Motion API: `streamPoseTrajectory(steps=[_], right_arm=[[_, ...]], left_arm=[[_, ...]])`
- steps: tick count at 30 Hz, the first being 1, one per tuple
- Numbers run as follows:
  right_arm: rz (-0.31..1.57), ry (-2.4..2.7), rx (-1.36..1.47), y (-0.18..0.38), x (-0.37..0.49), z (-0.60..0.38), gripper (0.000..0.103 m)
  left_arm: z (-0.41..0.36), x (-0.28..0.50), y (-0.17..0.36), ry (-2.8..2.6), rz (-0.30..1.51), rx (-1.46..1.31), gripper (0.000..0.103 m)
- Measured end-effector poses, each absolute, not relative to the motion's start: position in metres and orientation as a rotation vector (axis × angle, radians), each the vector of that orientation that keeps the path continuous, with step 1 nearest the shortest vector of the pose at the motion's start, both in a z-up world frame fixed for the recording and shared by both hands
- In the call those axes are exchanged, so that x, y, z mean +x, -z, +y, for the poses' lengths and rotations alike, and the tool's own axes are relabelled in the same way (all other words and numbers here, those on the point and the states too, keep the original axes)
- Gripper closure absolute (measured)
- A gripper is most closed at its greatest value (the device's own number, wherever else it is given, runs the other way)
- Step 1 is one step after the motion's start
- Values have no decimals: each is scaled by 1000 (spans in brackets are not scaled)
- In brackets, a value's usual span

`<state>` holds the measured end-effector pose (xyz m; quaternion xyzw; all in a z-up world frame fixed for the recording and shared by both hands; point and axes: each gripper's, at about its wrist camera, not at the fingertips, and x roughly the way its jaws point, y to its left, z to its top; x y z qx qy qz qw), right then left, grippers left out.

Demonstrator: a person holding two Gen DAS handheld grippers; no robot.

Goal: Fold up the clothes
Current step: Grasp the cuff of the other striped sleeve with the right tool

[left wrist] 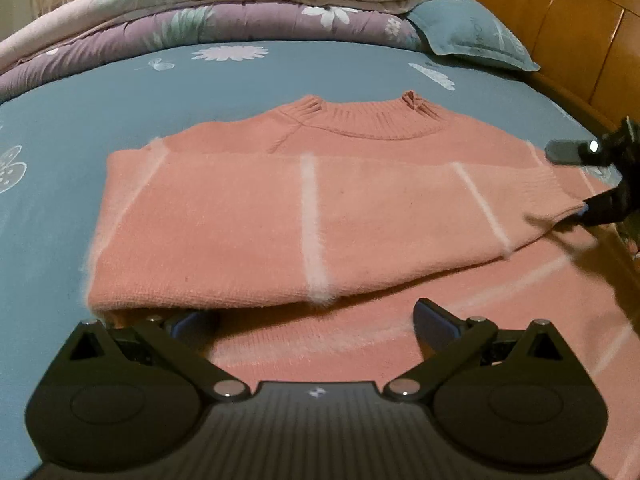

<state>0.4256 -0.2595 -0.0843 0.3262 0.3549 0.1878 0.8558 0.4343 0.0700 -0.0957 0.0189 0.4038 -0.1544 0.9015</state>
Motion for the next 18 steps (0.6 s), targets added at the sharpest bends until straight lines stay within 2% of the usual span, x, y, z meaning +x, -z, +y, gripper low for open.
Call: streamPoseTrajectory(steps=[1, 7, 9, 11, 14, 18], right_arm=[[745, -395, 660, 84, 425, -257, 2], [785, -325, 619, 78, 423, -254, 28], [795, -321, 610, 79, 422, -258, 44], [803, -316, 609, 81, 423, -261, 55], [817, -297, 624, 84, 424, -268, 80], [832, -296, 604, 81, 425, -265, 86]], left_arm=[[72, 435, 96, 320, 833, 33, 1], [71, 434, 96, 306, 820, 33, 1], [70, 435, 96, 303, 818, 31, 1], [69, 435, 96, 302, 813, 29, 1], [69, 434, 97, 303, 806, 30, 1], [68, 436, 96, 296, 809, 32, 1]])
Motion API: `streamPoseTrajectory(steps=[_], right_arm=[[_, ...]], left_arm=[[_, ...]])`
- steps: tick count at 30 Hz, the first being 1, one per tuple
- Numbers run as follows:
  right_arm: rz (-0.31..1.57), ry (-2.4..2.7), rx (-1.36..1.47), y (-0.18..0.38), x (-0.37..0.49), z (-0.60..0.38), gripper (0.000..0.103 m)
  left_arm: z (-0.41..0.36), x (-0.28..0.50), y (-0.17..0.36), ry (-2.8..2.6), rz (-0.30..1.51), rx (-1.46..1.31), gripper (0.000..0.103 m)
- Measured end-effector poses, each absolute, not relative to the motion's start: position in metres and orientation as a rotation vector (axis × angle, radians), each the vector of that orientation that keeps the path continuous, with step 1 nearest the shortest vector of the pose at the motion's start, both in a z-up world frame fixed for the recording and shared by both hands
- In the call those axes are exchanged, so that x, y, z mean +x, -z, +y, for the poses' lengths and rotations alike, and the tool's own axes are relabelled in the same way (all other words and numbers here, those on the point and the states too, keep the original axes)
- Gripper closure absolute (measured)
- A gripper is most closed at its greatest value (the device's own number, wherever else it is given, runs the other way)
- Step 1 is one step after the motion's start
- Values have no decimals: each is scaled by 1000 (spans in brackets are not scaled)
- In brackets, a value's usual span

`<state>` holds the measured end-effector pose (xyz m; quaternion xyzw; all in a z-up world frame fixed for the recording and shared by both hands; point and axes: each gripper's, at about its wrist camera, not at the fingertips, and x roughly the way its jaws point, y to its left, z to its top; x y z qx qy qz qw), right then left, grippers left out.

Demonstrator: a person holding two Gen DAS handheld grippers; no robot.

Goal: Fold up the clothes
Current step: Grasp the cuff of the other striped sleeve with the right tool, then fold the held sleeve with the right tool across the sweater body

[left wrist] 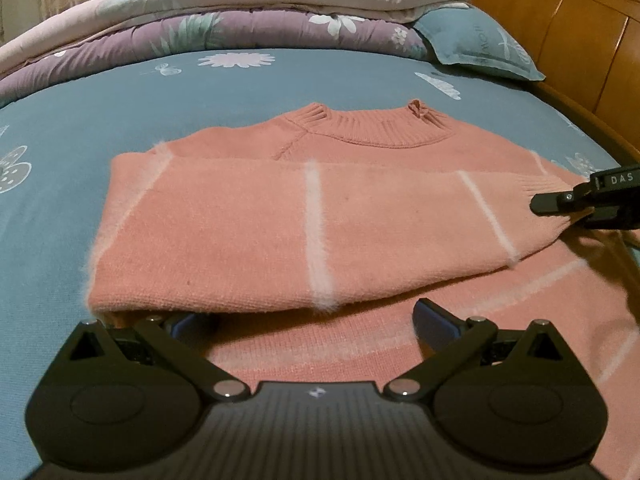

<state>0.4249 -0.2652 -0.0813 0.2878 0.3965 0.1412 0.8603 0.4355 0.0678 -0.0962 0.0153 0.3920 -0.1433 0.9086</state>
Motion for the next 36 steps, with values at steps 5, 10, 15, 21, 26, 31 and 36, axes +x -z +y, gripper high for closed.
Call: streamPoseTrajectory(steps=[5, 10, 15, 21, 26, 31, 36], right_arm=[[788, -345, 541, 56, 432, -259, 89], [722, -356, 475, 30, 442, -261, 90], [766, -283, 459, 43, 446, -273, 89], [850, -231, 470, 61, 434, -280, 79], [820, -166, 414, 48, 416, -280, 77], [774, -122, 288, 30, 410, -268, 73], [708, -144, 199, 5, 404, -252, 67]], left_arm=[[68, 437, 95, 298, 817, 30, 1], [68, 438, 94, 298, 823, 28, 1], [69, 438, 94, 304, 824, 27, 1], [74, 434, 77, 336, 899, -19, 1], [90, 433, 43, 368, 789, -80, 1], [104, 472, 61, 256, 827, -125, 1], [105, 474, 79, 254, 850, -9, 1]])
